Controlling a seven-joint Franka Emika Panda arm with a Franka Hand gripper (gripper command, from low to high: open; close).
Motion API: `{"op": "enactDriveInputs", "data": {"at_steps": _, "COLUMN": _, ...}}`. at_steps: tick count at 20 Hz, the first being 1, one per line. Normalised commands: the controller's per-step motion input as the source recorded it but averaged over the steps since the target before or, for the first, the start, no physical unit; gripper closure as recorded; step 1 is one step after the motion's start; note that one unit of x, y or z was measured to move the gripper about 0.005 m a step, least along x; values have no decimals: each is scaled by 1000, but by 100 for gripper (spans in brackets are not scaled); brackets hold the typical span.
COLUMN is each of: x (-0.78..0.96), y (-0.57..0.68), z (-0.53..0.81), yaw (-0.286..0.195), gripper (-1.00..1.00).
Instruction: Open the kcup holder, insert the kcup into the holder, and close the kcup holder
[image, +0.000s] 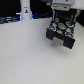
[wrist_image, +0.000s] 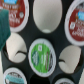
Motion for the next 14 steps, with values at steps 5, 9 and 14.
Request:
{"op": "enactDriveInputs", "data": {"at_steps": 5, "x": 725, "y": -330, "z": 66, "yaw": 5, "gripper": -100}}
{"op": "enactDriveInputs", "data": {"at_steps": 9, "x": 823, "y": -218, "z": 7, "yaw": -6, "gripper": -100}}
{"op": "enactDriveInputs", "data": {"at_steps": 14, "x": 712, "y": -87, "z": -60, "yaw": 1, "gripper": -100}}
